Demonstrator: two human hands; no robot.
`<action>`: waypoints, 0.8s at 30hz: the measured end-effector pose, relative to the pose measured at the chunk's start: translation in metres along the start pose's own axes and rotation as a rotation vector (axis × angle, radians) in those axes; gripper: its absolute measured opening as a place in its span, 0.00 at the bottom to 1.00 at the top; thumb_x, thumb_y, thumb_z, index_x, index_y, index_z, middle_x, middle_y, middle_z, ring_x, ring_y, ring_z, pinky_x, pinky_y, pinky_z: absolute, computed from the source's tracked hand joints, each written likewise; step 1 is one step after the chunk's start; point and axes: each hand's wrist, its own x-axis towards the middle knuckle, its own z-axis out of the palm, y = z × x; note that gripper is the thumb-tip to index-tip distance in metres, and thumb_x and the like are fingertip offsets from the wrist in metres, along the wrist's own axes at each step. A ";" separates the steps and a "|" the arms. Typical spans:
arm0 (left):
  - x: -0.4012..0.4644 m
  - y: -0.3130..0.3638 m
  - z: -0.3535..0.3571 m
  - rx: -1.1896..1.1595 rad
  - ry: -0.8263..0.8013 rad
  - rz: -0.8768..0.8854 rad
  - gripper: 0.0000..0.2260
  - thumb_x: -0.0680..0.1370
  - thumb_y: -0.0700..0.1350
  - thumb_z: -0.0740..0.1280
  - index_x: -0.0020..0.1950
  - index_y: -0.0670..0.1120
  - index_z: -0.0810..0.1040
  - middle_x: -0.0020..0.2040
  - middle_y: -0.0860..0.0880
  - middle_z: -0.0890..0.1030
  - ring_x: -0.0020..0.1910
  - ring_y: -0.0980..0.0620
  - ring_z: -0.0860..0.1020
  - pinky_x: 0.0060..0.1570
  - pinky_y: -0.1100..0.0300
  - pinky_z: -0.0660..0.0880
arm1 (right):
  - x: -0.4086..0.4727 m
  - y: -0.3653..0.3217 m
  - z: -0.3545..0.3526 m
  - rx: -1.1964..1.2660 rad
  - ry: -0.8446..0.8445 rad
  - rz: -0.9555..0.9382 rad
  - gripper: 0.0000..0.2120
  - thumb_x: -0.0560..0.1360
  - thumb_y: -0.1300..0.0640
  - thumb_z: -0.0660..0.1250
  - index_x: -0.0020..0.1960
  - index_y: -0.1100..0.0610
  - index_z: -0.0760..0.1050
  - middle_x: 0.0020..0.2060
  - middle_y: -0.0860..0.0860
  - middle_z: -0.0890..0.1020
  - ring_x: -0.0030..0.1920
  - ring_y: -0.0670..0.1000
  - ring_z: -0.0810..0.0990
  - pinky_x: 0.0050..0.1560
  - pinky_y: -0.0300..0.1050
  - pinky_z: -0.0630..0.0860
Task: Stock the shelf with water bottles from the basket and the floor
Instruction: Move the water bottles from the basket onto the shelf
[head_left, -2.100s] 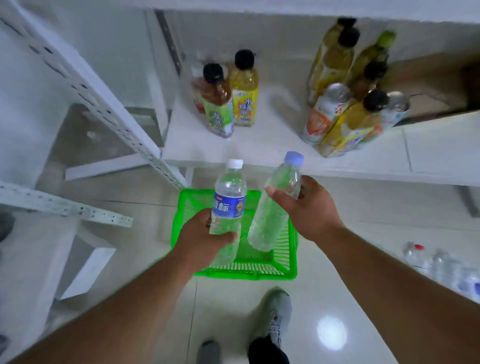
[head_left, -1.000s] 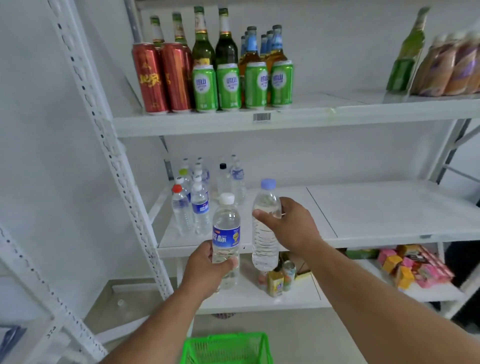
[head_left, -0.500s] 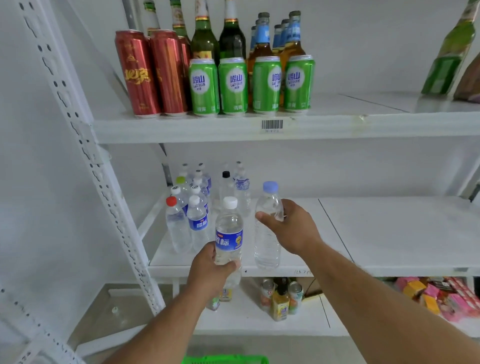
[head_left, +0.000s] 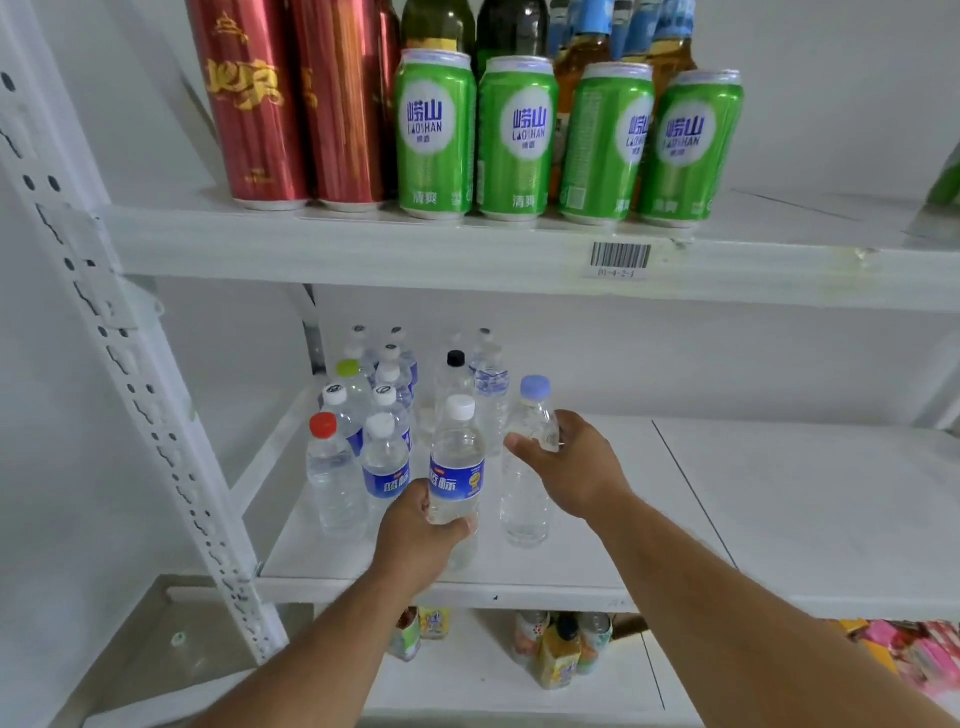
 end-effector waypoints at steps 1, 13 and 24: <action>0.008 -0.003 0.003 -0.003 0.001 -0.003 0.18 0.67 0.48 0.79 0.53 0.56 0.76 0.49 0.60 0.80 0.48 0.65 0.77 0.44 0.68 0.72 | 0.008 0.003 0.003 0.001 -0.003 -0.003 0.21 0.69 0.34 0.69 0.52 0.48 0.75 0.43 0.44 0.82 0.44 0.48 0.81 0.45 0.47 0.78; 0.096 -0.014 0.046 -0.002 0.057 -0.067 0.17 0.69 0.47 0.77 0.51 0.59 0.74 0.44 0.64 0.80 0.44 0.68 0.78 0.37 0.71 0.71 | 0.103 0.039 0.037 0.015 -0.087 0.014 0.22 0.70 0.35 0.70 0.57 0.46 0.74 0.47 0.42 0.82 0.47 0.48 0.81 0.48 0.46 0.78; 0.157 -0.037 0.068 -0.009 0.167 -0.111 0.23 0.68 0.43 0.78 0.61 0.50 0.76 0.53 0.53 0.82 0.51 0.52 0.81 0.49 0.58 0.76 | 0.151 0.057 0.076 0.052 -0.170 0.041 0.23 0.71 0.42 0.73 0.62 0.48 0.73 0.52 0.44 0.81 0.51 0.49 0.80 0.49 0.44 0.75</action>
